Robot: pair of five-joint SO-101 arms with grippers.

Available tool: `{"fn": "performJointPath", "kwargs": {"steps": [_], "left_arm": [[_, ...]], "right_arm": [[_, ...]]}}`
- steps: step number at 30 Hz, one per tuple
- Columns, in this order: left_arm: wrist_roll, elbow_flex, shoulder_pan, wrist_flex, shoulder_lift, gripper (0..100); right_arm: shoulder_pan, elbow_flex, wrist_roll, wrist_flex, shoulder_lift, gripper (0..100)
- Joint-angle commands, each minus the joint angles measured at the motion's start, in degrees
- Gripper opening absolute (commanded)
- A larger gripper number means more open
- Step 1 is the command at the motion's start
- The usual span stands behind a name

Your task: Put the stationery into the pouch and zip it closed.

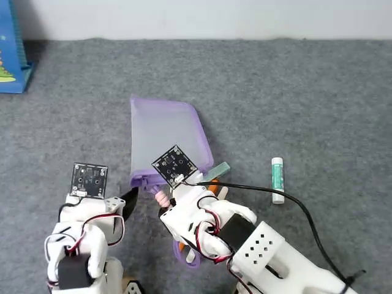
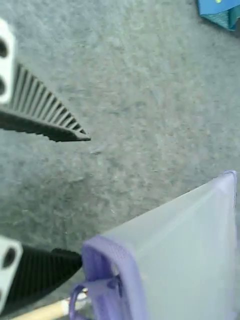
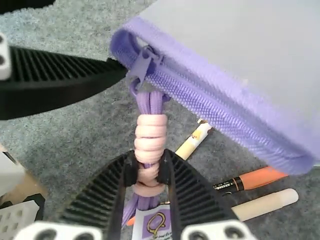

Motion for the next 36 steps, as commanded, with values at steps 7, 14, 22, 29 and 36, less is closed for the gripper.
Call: {"fn": "performJointPath", "kwargs": {"steps": [7,14,22,29,36], "left_arm": [[0.8,-5.8,0.4,-0.4,0.4,33],[0.8,-5.9,4.7,1.2,0.4,33],[0.8,-6.5,5.1,1.2,0.4,33],[0.8,-3.2,4.8,-3.0,0.4,33],[2.0,-1.5,4.8,-3.3,0.4,33]], "right_arm": [[0.7,-2.2,0.7,-0.1,-1.5,0.8],[0.7,-2.2,0.7,-0.1,-1.5,0.8],[0.7,-2.2,0.7,-0.1,-1.5,0.8],[0.7,-2.2,0.6,0.2,-1.7,0.8],[0.7,-1.7,0.6,0.1,-1.9,0.8]]}}
